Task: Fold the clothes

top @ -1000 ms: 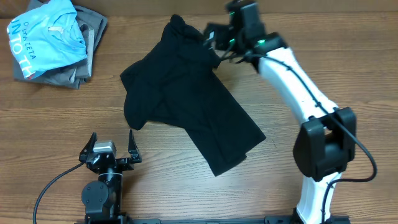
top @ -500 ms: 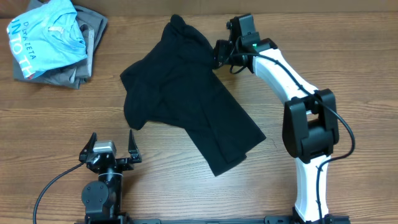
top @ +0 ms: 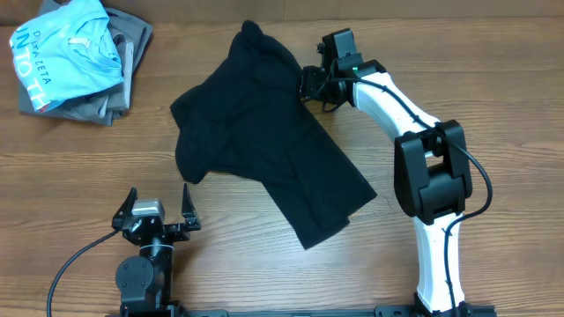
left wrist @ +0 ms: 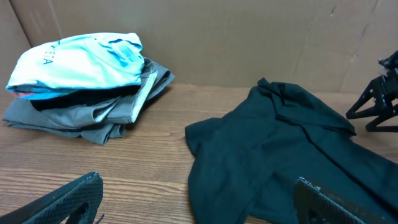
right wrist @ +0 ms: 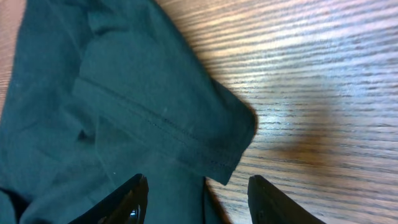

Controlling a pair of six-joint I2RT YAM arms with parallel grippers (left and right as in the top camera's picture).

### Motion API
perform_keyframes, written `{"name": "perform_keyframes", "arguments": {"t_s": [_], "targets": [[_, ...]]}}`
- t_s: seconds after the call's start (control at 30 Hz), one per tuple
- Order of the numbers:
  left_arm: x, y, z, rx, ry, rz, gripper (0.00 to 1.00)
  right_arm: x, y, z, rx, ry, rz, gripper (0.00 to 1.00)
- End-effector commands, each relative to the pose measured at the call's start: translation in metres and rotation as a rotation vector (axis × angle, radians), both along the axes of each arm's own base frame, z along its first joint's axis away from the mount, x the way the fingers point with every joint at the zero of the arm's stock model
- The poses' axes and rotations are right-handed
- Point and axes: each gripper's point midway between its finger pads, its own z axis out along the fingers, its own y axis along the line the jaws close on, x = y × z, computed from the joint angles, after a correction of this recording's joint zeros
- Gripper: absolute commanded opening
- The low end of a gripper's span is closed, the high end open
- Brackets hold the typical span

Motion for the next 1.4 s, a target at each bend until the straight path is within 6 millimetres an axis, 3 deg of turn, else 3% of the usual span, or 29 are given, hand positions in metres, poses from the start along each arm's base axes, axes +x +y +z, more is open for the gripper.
{"name": "perform_keyframes", "arguments": {"t_s": [0.0, 0.33, 0.53, 0.73, 0.9, 1.07, 1.2, 1.37], "targets": [[0.0, 0.0, 0.001, 0.015, -0.006, -0.005, 1.0, 0.0, 0.005, -0.018, 0.012, 0.03, -0.005, 0.56], [0.0, 0.0, 0.001, 0.015, -0.006, -0.005, 1.0, 0.006, 0.011, -0.018, 0.039, 0.007, -0.002, 0.51], [0.0, 0.0, 0.001, 0.015, -0.006, -0.005, 1.0, 0.004, 0.016, -0.023, 0.036, 0.011, 0.008, 0.34], [0.0, 0.0, 0.001, 0.015, -0.006, -0.005, 1.0, 0.006, 0.019, -0.022, 0.041, -0.002, 0.011, 0.27], [0.0, 0.0, 0.001, 0.015, -0.006, -0.005, 1.0, 0.006, 0.019, -0.022, 0.041, -0.002, 0.011, 0.04], [0.0, 0.0, 0.001, 0.015, -0.006, -0.005, 1.0, 0.015, 0.011, -0.019, 0.009, -0.034, -0.018, 0.04], [0.0, 0.0, 0.001, 0.015, -0.006, -0.005, 1.0, 0.039, -0.008, 0.007, -0.02, -0.112, -0.021, 0.04], [0.0, 0.0, 0.001, 0.015, -0.006, -0.005, 1.0, 0.081, -0.046, 0.065, -0.022, -0.246, -0.07, 0.04]]}}
